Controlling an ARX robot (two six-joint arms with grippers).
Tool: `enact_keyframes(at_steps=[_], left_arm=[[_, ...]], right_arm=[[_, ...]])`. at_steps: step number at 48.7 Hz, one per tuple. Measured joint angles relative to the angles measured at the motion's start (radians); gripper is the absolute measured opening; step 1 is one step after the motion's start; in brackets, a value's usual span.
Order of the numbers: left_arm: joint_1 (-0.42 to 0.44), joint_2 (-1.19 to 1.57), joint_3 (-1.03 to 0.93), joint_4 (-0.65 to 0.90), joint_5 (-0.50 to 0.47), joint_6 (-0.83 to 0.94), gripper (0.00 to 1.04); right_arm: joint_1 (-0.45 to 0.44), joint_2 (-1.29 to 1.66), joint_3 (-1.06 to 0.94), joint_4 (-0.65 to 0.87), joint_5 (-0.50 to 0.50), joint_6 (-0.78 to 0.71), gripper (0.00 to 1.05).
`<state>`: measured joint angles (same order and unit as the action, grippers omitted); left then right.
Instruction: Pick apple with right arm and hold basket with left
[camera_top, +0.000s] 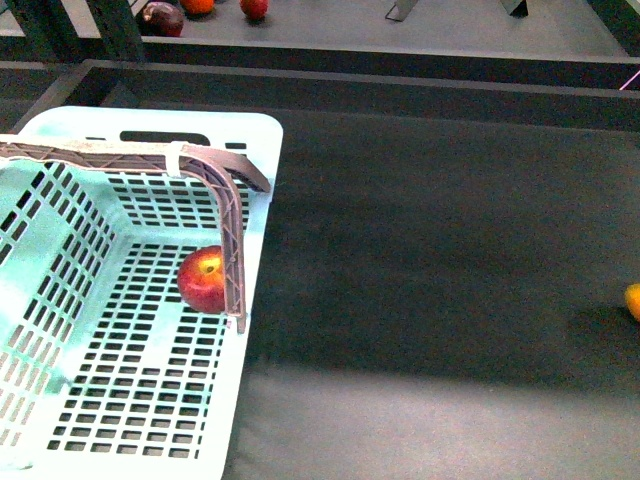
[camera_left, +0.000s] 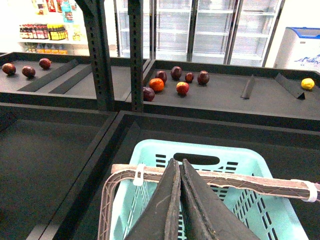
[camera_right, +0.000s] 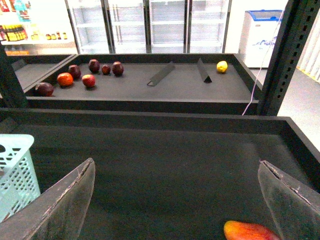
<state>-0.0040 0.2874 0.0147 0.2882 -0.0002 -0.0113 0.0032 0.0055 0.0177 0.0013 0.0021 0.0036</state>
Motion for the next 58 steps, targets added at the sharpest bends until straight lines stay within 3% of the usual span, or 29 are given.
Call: enact_keyframes(at_steps=[16, 21, 45, 48, 56, 58], left_arm=[[0.000, -0.116, 0.000, -0.116, 0.000, 0.000, 0.03], [0.000, -0.252, 0.000, -0.276, 0.000, 0.000, 0.03], [0.000, -0.281, 0.000, -0.287, 0.000, 0.000, 0.04], [0.000, -0.281, 0.000, -0.287, 0.000, 0.000, 0.21], [0.000, -0.281, 0.000, -0.287, 0.000, 0.000, 0.51], [0.000, -0.281, 0.000, -0.287, 0.000, 0.000, 0.63]], right_arm=[[0.000, 0.000, 0.000, 0.000, 0.000, 0.000, 0.96], [0.000, 0.000, 0.000, 0.000, 0.000, 0.000, 0.96], [0.000, 0.000, 0.000, 0.000, 0.000, 0.000, 0.96], [0.000, 0.000, 0.000, 0.000, 0.000, 0.000, 0.96], [0.000, 0.000, 0.000, 0.000, 0.000, 0.000, 0.96], [0.000, 0.000, 0.000, 0.000, 0.000, 0.000, 0.96]])
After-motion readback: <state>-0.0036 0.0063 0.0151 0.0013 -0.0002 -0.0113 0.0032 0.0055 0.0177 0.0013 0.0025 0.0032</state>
